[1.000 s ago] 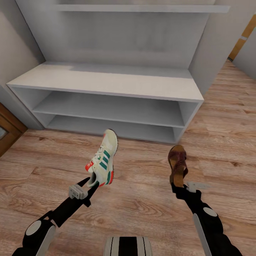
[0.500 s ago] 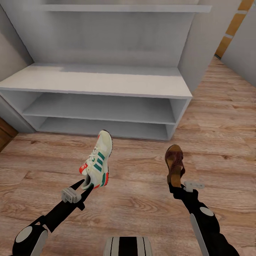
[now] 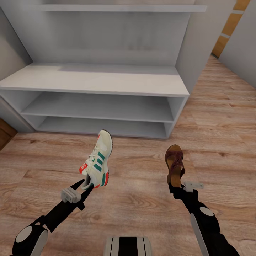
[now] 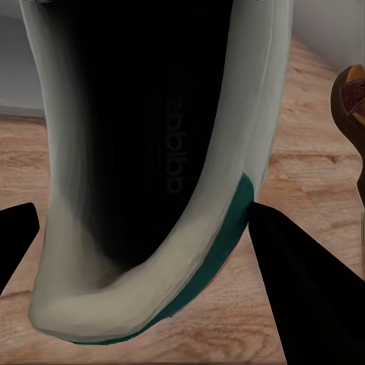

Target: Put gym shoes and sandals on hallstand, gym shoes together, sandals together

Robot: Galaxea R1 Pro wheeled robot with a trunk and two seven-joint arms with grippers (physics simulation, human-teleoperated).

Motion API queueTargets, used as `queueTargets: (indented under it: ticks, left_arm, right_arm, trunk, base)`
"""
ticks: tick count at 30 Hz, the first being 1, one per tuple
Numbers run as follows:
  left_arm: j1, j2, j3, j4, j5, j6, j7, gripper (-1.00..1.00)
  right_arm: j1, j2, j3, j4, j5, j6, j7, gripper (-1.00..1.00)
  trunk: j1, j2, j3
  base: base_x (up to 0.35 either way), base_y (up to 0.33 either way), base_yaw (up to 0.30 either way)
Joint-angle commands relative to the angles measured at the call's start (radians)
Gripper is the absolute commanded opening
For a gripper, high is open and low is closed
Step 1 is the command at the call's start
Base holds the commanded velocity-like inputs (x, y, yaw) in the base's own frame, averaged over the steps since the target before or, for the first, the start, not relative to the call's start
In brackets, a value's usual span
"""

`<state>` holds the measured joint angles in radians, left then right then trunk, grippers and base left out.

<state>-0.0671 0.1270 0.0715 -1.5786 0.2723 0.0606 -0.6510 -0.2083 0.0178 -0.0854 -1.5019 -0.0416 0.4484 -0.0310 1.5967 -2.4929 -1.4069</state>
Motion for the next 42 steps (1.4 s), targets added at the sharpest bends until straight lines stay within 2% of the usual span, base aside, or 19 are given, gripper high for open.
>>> queueTargets:
  ticks: [1, 12, 25, 34, 42]
  left_arm:
    - [0.0, 0.0, 0.001, 0.0, 0.009, 0.007, -0.005, -1.0]
    - [0.0, 0.0, 0.001, 0.0, 0.009, 0.007, -0.004, -1.0]
    - [0.0, 0.0, 0.001, 0.0, 0.009, 0.007, -0.004, -1.0]
    - [0.0, 0.0, 0.001, 0.0, 0.009, 0.007, -0.004, -1.0]
    - [0.0, 0.0, 0.001, 0.0, 0.01, 0.007, -0.004, -1.0]
  right_arm:
    - [0.0, 0.001, -0.001, -0.001, -0.008, 0.006, -0.004, -1.0]
    - [-0.001, 0.001, -0.001, -0.001, -0.008, 0.006, -0.004, -1.0]
    - [0.0, 0.001, -0.001, -0.001, -0.008, 0.006, -0.004, -1.0]
    - [-0.001, 0.001, -0.001, -0.001, -0.008, 0.006, -0.004, -1.0]
    - [-0.001, 0.001, -0.001, -0.001, -0.008, 0.006, -0.004, -1.0]
  trunk:
    - [0.0, 0.0, -0.001]
    - [0.0, 0.0, -0.001]
    - [0.009, -0.01, -0.05]
    - [0.009, -0.01, -0.05]
    - [0.009, -0.01, -0.039]
  base:
    - [-0.086, 0.0, 0.0]
    - [-0.015, 0.0, 0.0]
    - [0.0, 0.0, 0.0]
    - [0.0, 0.0, 0.0]
    - [0.0, 0.0, 0.0]
